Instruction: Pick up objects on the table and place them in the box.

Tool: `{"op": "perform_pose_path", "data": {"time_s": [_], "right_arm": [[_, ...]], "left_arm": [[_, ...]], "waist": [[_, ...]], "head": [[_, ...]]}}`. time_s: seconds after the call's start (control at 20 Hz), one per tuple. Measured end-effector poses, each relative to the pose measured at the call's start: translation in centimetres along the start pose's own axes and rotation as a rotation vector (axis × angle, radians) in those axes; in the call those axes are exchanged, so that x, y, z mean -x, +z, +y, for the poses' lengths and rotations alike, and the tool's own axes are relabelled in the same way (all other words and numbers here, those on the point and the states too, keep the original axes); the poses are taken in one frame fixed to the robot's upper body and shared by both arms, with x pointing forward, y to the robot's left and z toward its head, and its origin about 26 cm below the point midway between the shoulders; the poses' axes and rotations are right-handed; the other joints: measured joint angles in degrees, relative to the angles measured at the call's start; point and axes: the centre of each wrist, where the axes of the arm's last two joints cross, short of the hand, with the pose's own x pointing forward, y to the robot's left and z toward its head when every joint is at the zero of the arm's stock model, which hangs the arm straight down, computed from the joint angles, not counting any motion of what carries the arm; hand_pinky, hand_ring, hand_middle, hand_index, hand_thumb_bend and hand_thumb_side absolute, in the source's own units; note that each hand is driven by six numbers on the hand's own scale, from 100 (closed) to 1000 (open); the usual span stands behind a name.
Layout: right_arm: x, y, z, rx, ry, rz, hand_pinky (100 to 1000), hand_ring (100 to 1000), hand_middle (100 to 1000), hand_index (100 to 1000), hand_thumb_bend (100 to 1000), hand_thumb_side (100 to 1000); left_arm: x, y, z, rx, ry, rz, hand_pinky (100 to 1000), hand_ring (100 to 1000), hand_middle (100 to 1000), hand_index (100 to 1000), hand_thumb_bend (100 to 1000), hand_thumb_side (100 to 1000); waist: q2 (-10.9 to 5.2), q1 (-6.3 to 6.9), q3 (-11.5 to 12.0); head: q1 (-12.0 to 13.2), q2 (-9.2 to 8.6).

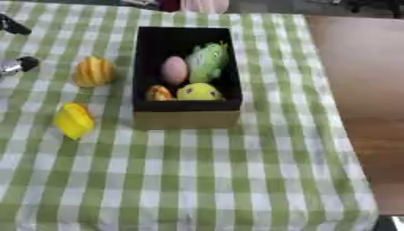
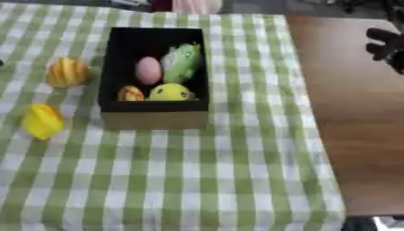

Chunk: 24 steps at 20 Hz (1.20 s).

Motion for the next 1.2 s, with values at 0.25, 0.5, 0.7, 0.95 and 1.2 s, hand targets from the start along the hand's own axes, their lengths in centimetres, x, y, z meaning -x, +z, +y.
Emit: {"op": "perform_pose_path", "data": {"time_s": [0.25, 0.5, 0.7, 0.95, 1.2], "right_arm": [[0.1, -0.2, 0.1, -0.002, -0.005, -0.006, 1000, 1000, 614, 994, 100, 895], [0.0, -0.4, 0.1, -0.003, -0.004, -0.011, 1000, 1000, 613, 994, 100, 894], [0.0, -0.6, 0.0, -0.004, -0.002, -0.018, 1000, 1000, 613, 994, 100, 893], [0.0, -0.7, 0.0, -0.002, -0.004, -0.023, 1000, 1000, 611, 994, 100, 893], [0.0, -0.8, -0.2, 0.001, -0.004, -0.028, 1000, 1000, 610, 994, 100, 892]], "left_arm": [[-0.7, -1.4, -0.5, 0.023, -0.038, -0.002, 908, 858, 782, 870, 477, 661], [-1.1, -2.7, -1.2, 0.046, -0.064, 0.016, 908, 856, 784, 876, 439, 582], [-1.5, -3.7, -1.8, 0.058, -0.059, 0.021, 909, 854, 786, 876, 386, 488], [-2.1, -4.5, -1.8, 0.071, -0.057, 0.015, 897, 843, 778, 868, 326, 333], [-2.3, -4.7, -1.5, 0.084, -0.076, 0.030, 886, 827, 769, 861, 328, 293]], "waist": [[0.49, -0.04, -0.45], [0.96, -0.01, -1.06], [1.36, -0.01, -1.75], [1.49, -0.01, -2.06], [1.59, -0.12, -2.07]], "head": [[0.09, 0.00], [0.38, 0.00], [0.79, 0.00], [1.07, 0.00], [1.37, 0.00]]}}
